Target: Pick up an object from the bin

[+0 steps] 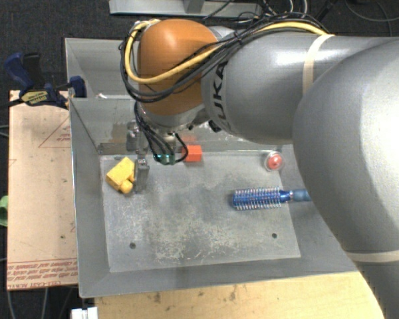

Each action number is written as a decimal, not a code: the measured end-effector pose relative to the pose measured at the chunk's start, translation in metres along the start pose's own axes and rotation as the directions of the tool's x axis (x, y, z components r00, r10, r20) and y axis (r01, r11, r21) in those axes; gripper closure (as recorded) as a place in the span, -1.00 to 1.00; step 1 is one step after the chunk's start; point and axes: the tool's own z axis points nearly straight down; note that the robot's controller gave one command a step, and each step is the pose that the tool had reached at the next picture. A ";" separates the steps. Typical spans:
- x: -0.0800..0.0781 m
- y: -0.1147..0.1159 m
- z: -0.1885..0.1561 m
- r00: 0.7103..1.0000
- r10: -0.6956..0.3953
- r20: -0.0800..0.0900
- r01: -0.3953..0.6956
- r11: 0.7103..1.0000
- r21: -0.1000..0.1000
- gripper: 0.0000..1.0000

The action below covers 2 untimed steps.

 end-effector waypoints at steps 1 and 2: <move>-0.009 0.016 0.104 0.964 0.265 0.009 -0.265 0.964 -0.005 -1.00; -0.010 0.017 0.101 0.964 0.267 0.010 -0.267 0.964 -0.007 1.00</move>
Offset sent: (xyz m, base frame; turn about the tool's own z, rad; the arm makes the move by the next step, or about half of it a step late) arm 0.0072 0.0155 -0.1038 0.2706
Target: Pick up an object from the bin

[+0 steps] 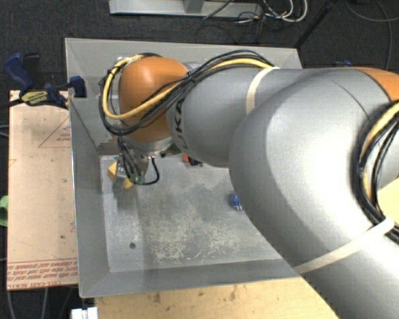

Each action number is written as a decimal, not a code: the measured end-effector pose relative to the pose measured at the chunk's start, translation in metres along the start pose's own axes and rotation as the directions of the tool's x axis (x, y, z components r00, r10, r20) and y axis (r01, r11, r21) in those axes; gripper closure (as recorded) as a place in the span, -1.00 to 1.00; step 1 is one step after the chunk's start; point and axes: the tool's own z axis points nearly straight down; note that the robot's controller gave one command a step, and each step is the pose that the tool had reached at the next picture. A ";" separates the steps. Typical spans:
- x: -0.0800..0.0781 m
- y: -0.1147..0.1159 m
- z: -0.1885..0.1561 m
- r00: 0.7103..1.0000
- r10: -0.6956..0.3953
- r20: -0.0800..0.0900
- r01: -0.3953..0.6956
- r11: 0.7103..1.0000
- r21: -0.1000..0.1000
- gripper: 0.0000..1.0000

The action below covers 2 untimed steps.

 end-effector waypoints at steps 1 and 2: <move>-0.016 -0.003 0.003 1.000 -0.017 -0.006 0.017 1.000 0.000 1.00; -0.016 0.007 0.007 0.999 -0.045 -0.001 0.045 0.999 0.001 1.00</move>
Offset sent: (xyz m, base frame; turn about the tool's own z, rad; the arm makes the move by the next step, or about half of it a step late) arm 0.0141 -0.0096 -0.0048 -0.0161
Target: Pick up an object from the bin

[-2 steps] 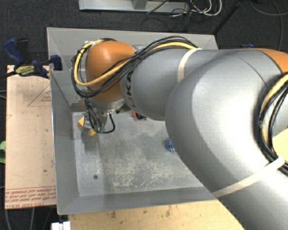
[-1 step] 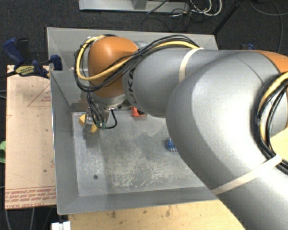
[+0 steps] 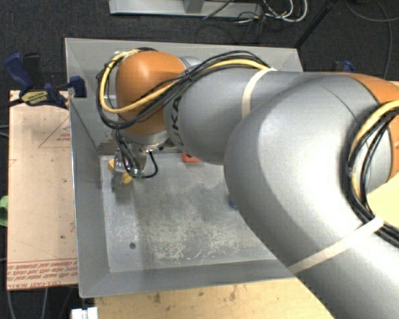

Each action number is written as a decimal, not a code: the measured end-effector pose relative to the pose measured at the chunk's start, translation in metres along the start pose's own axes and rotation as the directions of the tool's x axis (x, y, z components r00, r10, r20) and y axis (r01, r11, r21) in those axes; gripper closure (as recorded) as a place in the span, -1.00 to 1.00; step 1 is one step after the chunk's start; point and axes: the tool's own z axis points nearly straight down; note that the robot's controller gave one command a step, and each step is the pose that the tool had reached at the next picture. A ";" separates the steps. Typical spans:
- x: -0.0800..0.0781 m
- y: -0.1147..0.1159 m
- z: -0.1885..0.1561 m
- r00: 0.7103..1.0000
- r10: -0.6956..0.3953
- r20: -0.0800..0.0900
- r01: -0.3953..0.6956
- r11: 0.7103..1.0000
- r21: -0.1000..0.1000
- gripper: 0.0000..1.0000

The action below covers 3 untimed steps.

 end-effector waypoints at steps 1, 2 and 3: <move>-0.006 0.001 0.001 0.999 -0.041 -0.003 0.041 0.999 -0.001 1.00; -0.001 -0.001 -0.159 1.000 -0.002 0.007 0.002 1.000 -0.003 1.00; -0.004 0.005 -0.135 0.934 -0.358 -0.003 0.358 0.934 0.002 1.00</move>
Offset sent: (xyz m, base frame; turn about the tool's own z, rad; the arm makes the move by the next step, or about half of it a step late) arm 0.0055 -0.0034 -0.0034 -0.0396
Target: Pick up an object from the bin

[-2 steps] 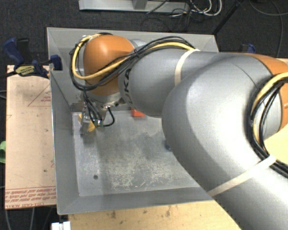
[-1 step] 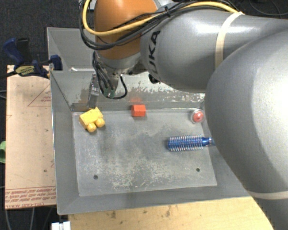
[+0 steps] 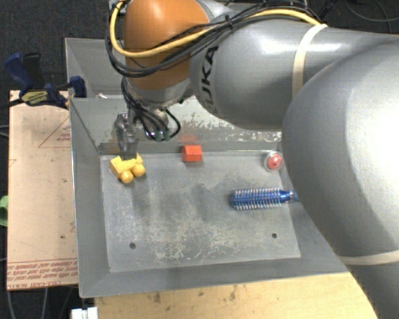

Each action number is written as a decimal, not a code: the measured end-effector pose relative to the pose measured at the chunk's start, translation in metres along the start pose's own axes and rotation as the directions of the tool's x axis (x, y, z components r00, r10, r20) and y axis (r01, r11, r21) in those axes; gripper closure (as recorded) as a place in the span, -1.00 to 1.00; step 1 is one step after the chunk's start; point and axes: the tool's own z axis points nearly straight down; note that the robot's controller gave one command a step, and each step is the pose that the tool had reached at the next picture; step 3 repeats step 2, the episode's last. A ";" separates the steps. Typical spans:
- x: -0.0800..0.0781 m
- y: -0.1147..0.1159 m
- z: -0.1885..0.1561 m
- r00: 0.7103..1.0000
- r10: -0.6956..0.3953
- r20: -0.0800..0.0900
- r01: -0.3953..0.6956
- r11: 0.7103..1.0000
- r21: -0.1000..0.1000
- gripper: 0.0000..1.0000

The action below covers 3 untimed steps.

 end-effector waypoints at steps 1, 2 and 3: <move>-0.004 -0.009 0.076 0.961 -0.276 -0.006 0.276 0.961 0.000 1.00; 0.025 0.001 -0.050 0.954 -0.300 0.011 0.300 0.954 0.001 1.00; 0.025 0.001 -0.050 0.954 -0.300 0.011 0.300 0.954 0.001 1.00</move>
Offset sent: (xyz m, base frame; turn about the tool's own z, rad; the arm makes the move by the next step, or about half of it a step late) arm 0.0067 -0.0080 -0.0728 -0.2822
